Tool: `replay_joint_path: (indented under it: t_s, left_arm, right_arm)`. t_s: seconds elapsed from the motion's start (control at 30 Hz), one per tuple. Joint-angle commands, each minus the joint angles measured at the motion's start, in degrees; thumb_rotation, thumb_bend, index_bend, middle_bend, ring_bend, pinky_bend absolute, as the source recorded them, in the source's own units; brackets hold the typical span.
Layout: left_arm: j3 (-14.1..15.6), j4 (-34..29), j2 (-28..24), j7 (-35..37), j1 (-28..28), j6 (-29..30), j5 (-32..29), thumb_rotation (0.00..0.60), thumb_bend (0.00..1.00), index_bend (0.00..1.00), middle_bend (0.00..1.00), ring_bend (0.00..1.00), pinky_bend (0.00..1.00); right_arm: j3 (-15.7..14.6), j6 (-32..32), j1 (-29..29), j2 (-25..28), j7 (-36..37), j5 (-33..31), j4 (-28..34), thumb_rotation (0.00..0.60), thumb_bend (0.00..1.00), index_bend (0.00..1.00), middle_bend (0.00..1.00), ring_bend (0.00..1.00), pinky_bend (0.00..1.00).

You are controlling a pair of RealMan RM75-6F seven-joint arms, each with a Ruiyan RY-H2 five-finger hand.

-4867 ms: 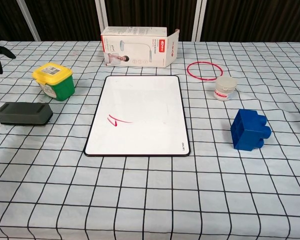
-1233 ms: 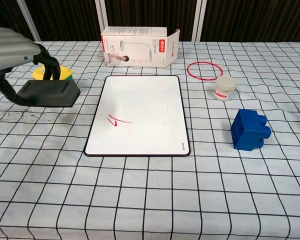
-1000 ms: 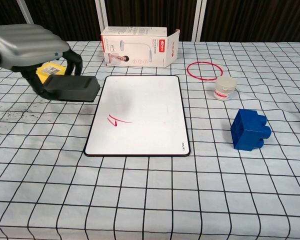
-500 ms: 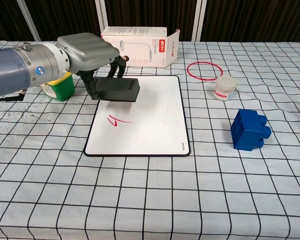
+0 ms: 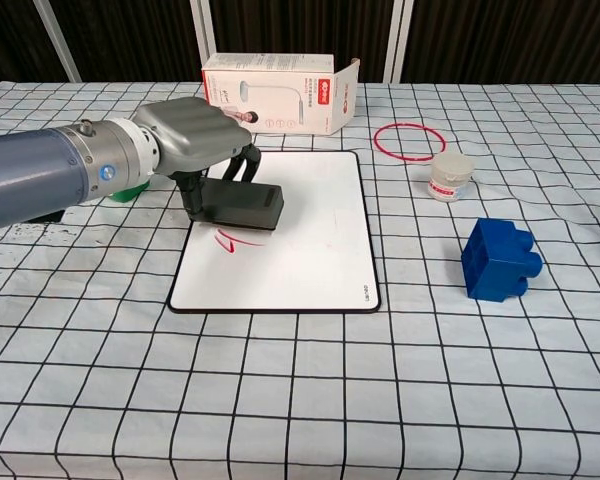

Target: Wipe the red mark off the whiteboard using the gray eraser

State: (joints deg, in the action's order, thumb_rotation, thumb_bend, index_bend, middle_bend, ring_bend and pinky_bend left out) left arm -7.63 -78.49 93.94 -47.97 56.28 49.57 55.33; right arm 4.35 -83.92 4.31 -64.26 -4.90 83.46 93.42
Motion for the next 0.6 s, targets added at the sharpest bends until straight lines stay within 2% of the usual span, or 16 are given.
replay_joint_path:
  t_s: [0.03,0.6]
  left_arm:
    - [0.2,0.0,0.2,0.3,0.1,0.2,0.4,0.6,0.23,0.39,0.5,0.23,0.3]
    - [3.5,-3.4,-0.9,1.5,-0.6,0.3,1.9,0.6,0.23,0.39,0.5,0.23,0.3]
  right_arm:
    - [0.0,0.0,0.0,0.0,0.1,-0.1,0.0,0.6,0.07,0.0,0.06,0.19,0.25]
    - [0.1,0.1,0.0,0.2,0.3,-0.2,0.1,0.6,0.07,0.0,0.06,0.19,0.25]
